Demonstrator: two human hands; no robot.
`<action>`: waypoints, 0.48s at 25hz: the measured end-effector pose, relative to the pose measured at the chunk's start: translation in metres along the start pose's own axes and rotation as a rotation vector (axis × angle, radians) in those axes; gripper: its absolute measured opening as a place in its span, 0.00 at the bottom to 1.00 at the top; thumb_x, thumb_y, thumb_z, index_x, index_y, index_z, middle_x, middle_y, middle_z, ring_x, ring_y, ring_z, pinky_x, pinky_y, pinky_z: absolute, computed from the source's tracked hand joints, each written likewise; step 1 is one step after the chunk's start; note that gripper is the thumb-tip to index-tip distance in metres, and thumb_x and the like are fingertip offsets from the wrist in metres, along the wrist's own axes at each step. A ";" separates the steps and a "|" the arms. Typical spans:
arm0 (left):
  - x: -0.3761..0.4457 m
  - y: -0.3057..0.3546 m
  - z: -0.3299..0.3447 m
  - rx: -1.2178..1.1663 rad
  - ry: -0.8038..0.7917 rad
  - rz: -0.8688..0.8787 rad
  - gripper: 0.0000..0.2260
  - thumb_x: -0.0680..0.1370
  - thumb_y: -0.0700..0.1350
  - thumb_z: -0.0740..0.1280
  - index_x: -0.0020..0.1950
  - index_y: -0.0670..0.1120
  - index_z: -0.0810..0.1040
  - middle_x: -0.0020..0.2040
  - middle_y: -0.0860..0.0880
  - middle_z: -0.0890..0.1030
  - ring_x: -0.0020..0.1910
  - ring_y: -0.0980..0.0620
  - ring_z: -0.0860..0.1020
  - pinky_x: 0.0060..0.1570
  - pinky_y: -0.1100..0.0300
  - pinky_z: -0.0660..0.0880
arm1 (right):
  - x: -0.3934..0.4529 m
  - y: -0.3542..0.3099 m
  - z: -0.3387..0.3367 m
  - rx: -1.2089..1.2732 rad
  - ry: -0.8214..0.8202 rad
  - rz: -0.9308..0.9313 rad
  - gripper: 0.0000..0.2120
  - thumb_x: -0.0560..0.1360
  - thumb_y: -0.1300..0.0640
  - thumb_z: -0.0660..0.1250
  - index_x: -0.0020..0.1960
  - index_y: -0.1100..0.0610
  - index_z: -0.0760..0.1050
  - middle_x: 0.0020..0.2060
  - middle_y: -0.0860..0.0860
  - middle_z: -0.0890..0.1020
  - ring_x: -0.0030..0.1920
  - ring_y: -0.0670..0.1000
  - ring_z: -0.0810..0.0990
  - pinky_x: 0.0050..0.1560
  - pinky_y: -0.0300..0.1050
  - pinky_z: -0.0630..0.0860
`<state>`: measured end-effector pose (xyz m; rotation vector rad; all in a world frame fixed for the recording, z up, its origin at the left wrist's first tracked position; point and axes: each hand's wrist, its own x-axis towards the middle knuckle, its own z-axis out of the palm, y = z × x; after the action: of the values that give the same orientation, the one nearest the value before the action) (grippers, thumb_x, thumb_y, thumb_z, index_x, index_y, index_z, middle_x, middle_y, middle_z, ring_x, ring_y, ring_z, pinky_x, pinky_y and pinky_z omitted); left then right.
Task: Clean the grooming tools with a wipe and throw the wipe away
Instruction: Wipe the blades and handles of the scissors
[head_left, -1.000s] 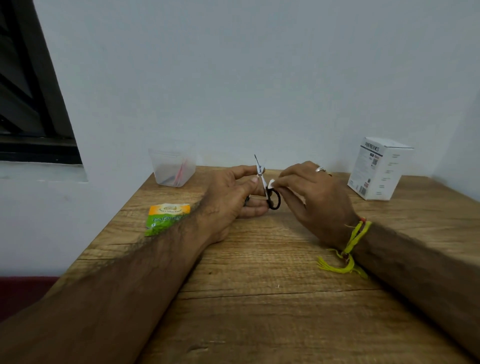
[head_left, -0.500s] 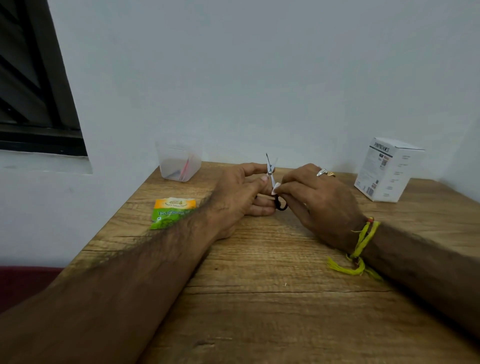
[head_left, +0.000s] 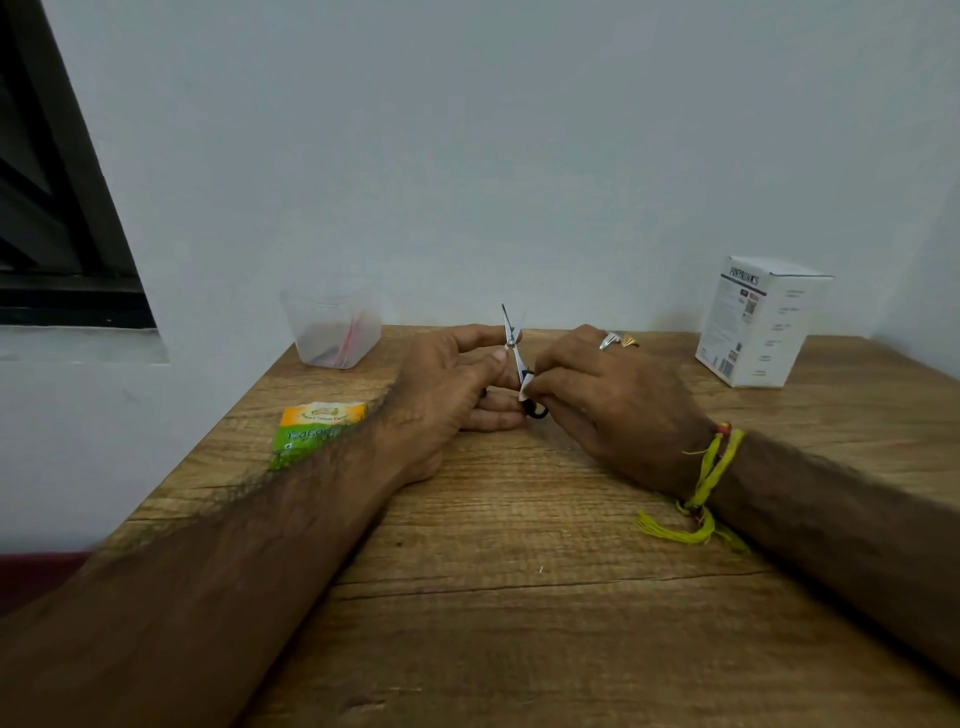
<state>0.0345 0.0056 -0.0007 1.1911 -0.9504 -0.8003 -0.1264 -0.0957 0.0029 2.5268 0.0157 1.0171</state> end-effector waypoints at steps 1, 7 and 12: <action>0.000 0.000 0.000 0.002 -0.001 0.004 0.11 0.84 0.38 0.63 0.64 0.45 0.79 0.44 0.38 0.86 0.38 0.43 0.86 0.38 0.54 0.84 | 0.000 0.000 0.000 0.000 0.002 0.000 0.03 0.75 0.63 0.70 0.46 0.59 0.82 0.44 0.54 0.83 0.44 0.59 0.80 0.39 0.53 0.77; 0.000 -0.001 -0.001 -0.005 0.016 0.003 0.10 0.83 0.38 0.63 0.63 0.45 0.80 0.47 0.36 0.86 0.39 0.41 0.86 0.38 0.54 0.84 | -0.002 0.001 0.002 0.038 0.003 0.007 0.02 0.75 0.62 0.71 0.47 0.58 0.82 0.47 0.52 0.82 0.46 0.56 0.79 0.42 0.52 0.77; 0.001 -0.001 -0.001 -0.005 0.035 0.009 0.11 0.83 0.39 0.64 0.64 0.45 0.79 0.46 0.39 0.87 0.40 0.41 0.87 0.38 0.54 0.84 | -0.003 0.002 0.003 0.054 -0.018 -0.017 0.08 0.79 0.56 0.66 0.46 0.58 0.82 0.46 0.52 0.82 0.45 0.57 0.79 0.40 0.54 0.77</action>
<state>0.0359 0.0045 -0.0012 1.1919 -0.9238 -0.7720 -0.1275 -0.0993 -0.0001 2.5803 0.0597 1.0000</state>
